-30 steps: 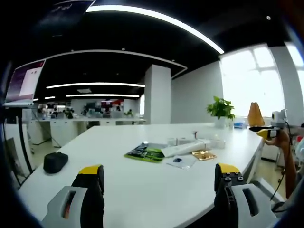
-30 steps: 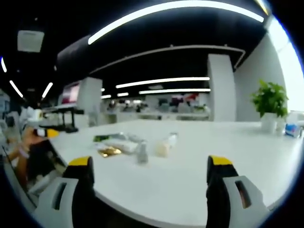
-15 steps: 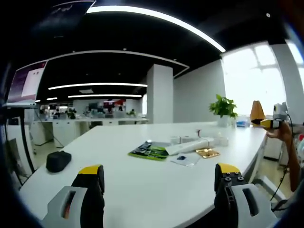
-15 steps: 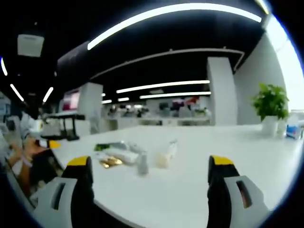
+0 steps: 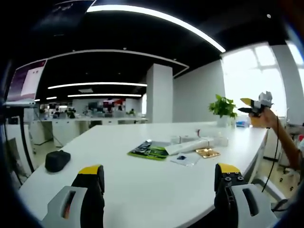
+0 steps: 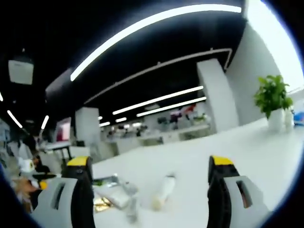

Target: Arrange the skincare products in the storage area until every visible bottle or jar stands upright without overlapping.

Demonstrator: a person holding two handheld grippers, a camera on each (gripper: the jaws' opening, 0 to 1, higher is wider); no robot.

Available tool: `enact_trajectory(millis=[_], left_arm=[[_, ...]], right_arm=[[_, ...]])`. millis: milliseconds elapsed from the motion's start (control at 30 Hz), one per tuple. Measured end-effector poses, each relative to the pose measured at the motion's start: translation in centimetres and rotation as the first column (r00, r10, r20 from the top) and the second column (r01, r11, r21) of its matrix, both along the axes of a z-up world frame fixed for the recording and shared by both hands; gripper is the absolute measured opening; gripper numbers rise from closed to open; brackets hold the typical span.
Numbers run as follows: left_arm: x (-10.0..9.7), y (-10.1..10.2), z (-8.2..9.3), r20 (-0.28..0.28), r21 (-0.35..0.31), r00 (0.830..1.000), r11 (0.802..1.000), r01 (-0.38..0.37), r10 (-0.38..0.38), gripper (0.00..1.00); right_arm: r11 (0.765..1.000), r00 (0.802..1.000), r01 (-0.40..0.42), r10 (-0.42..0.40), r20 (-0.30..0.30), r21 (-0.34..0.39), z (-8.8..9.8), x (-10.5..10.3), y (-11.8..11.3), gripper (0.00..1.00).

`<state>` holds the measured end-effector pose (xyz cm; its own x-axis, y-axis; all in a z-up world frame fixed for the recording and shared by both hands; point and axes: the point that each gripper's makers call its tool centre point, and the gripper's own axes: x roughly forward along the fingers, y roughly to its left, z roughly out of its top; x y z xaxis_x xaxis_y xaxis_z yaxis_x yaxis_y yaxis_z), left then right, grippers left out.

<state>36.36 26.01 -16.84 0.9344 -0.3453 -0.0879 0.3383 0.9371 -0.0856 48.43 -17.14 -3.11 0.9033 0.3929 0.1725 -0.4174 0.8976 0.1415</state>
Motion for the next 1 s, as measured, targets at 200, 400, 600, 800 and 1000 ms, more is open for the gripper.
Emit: enact_trajectory(millis=[200, 400, 600, 800, 1000], left_arm=[[0.2, -0.5, -0.3, -0.009, 0.006, 1.0, 1.0, 0.013, -0.013, 0.99], [0.4, -1.1, -0.7, -0.016, 0.007, 1.0, 1.0, 0.025, -0.025, 0.99], [0.7, -1.2, -1.0, -0.022, -0.003, 0.999, 0.999, 0.033, -0.033, 0.99], [0.8, -1.1, -1.0, -0.021, -0.014, 0.999, 0.999, 0.038, -0.038, 0.99], [1.1, -0.7, -1.0, -0.021, -0.022, 0.999, 0.999, 0.032, -0.033, 0.99]], right_arm=[[0.999, 0.998, 0.01, -0.012, -0.055, -0.033, -0.1, 4.4, 1.2, 1.0], [0.997, 0.99, 0.024, -0.034, -0.138, -0.075, -1.3, 7.8, 2.1, 1.0], [0.99, 0.946, 0.005, -0.05, -0.32, -0.139, -5.8, 11.6, 3.5, 1.0], [0.966, 0.883, 0.019, -0.137, -0.449, -0.258, -10.1, 14.6, 3.8, 1.0], [0.967, 0.858, -0.009, -0.124, -0.498, -0.256, -10.5, 16.0, 6.3, 0.99]])
